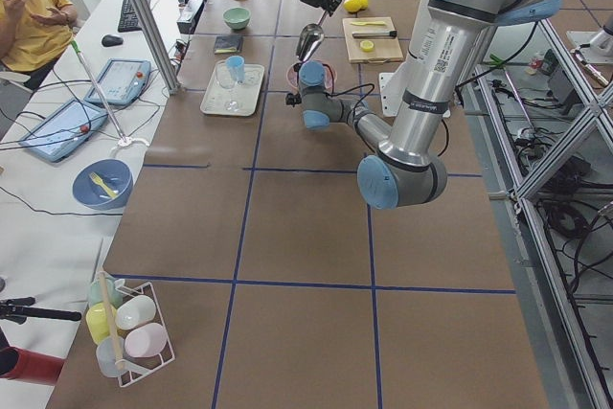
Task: Put ice in cup with scoop
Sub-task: 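Swing the right arm over and lower the scoop into the bowl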
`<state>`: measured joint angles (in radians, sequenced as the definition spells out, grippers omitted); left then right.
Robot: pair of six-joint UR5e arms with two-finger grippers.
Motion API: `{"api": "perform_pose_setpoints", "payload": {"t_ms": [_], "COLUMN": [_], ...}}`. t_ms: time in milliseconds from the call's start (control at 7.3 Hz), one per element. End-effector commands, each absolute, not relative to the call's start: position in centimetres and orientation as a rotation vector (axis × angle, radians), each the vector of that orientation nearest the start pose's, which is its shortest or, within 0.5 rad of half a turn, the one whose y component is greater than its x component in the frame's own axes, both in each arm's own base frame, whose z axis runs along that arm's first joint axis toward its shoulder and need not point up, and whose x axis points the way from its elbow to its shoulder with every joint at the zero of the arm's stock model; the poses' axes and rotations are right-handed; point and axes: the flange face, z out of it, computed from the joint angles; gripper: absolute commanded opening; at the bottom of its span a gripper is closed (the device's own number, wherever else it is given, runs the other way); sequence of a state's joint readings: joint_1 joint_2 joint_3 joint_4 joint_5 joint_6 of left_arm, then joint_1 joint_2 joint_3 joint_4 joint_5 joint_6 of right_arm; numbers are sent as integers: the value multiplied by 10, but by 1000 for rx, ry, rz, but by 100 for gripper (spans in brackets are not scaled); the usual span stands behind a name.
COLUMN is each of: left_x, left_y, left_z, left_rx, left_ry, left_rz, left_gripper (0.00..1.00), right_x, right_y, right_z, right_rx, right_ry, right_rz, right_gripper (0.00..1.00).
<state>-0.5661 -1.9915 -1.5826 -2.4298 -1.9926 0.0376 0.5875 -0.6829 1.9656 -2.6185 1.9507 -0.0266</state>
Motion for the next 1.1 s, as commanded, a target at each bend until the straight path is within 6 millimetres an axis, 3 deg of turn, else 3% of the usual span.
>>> {"api": "perform_pose_setpoints", "payload": {"t_ms": [0, 137, 274, 685, 959], "left_x": [494, 494, 493, 493, 492], "left_y": [-424, -423, -423, -423, -423], "left_z": [313, 312, 310, 308, 309], "left_rx": [1028, 1031, 1034, 1038, 1037], "left_ry": [976, 978, 979, 981, 980], "left_rz": [1148, 1148, 1148, 1146, 1145], "left_gripper": [100, 100, 100, 100, 100], "right_x": [-441, -455, -458, -458, -477], "right_y": [-413, -428, -429, -417, -411], "right_z": [90, 75, 81, 84, 92], "right_rx": [-85, -125, -139, -158, -201], "right_ry": [-363, -276, -260, -205, -189], "right_rz": [-1110, -1166, -1189, -1326, -1349], "right_gripper": [0, 0, 0, 0, 0]}}
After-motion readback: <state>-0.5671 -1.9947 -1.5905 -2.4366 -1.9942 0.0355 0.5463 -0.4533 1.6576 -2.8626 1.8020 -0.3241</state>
